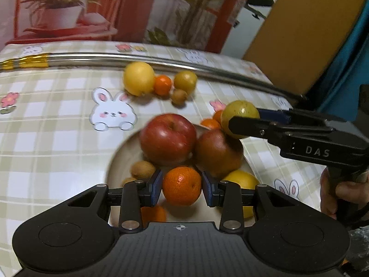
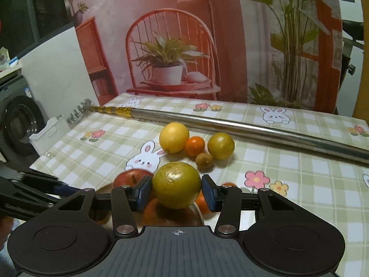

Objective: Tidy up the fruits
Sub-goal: 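Open the left tool over the plate while the right tool carries the yellow-green citrus there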

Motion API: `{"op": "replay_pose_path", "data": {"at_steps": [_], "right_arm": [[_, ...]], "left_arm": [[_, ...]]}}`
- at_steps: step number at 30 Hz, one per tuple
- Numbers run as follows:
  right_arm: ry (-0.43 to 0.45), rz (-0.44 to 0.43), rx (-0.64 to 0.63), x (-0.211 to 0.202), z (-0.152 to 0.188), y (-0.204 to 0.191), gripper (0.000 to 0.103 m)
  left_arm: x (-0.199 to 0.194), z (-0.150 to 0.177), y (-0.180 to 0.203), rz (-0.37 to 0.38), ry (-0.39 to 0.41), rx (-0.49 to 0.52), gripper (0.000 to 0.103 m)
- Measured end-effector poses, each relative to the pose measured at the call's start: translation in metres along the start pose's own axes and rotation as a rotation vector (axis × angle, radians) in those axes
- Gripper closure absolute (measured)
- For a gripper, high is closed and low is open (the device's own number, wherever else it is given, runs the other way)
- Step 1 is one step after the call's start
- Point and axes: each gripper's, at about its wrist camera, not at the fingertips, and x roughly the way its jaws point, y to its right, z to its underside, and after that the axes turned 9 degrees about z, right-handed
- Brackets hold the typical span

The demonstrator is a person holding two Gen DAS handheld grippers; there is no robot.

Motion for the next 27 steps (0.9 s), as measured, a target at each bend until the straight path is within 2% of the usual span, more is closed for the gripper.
{"op": "replay_pose_path", "data": {"at_steps": [4,17,22,23,27], "right_arm": [[-0.004,0.008,0.011,-0.006,0.007,0.003,0.059],[0.013,0.026,0.039,-0.014,0.011,0.015,0.059],[0.011,0.025,0.043,-0.016,0.011,0.016,0.059],[0.012,0.025,0.042,-0.015,0.011,0.016,0.059],[0.017,0.027,0.041,-0.02,0.012,0.014,0.059]], "left_arm": [[0.013,0.0,0.006,0.001,-0.023,0.024,0.064],[0.033,0.0,0.001,0.026,-0.035,-0.019,0.064],[0.024,-0.001,0.0,0.051,-0.026,-0.042,0.053],[0.018,-0.002,0.002,0.05,-0.017,-0.036,0.048],[-0.01,-0.001,0.003,0.05,0.043,-0.049,0.038]]}}
